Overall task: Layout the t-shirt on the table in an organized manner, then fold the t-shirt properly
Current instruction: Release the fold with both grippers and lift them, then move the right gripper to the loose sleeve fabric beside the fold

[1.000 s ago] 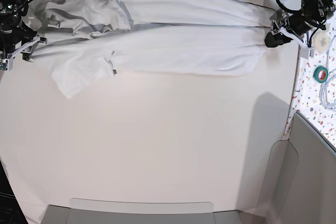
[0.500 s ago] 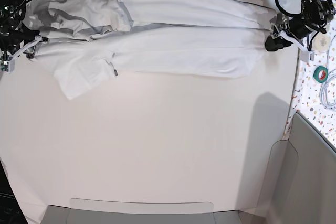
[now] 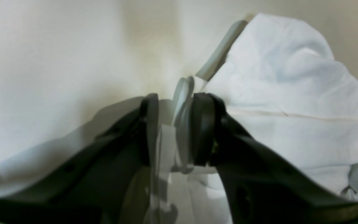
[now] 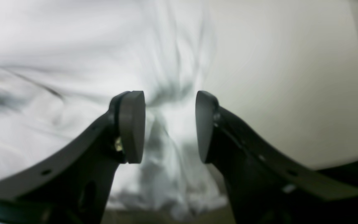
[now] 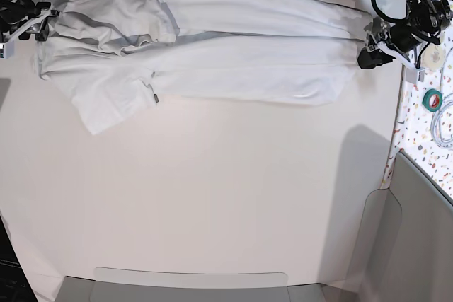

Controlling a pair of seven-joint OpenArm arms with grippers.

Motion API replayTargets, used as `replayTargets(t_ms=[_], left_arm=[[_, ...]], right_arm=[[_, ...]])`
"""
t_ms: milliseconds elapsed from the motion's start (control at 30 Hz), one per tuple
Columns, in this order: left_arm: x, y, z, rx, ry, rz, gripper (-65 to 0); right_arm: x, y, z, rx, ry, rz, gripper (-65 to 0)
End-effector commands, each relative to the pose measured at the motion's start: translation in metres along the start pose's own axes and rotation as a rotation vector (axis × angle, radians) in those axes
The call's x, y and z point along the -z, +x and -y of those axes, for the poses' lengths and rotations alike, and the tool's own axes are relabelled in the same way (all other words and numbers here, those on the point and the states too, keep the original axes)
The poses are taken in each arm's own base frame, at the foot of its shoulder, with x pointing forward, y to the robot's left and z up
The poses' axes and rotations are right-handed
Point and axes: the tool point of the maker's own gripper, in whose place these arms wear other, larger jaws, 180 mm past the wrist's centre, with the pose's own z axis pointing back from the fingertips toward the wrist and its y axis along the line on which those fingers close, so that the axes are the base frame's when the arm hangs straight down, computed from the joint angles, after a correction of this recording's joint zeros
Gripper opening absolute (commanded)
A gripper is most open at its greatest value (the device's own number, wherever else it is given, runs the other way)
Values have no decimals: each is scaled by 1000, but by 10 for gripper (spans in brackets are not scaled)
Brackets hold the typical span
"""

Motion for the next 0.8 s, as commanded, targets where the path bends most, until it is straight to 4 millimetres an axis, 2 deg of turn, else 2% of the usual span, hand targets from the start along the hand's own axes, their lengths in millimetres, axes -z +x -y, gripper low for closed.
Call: replayTargets(t_ms=[0, 100, 267, 467, 633, 767], left_arm=[[-5, 14, 2, 20, -8, 39, -465], [-4, 14, 2, 19, -9, 41, -465], [-2, 10, 5, 6, -18, 41, -465], [-1, 9, 6, 3, -20, 41, -465], [-1, 9, 5, 4, -19, 41, -465], [-1, 9, 5, 4, -19, 41, -465]], right_arm=[[-9, 20, 6, 1, -9, 81, -389], [-19, 48, 13, 62, -1, 219, -389], [-9, 85, 12, 100, -3, 331, -387], [42, 120, -7, 168, 56, 342, -387], [104, 144, -35, 218, 186, 251, -387], [154, 143, -64, 248, 305, 108, -386]])
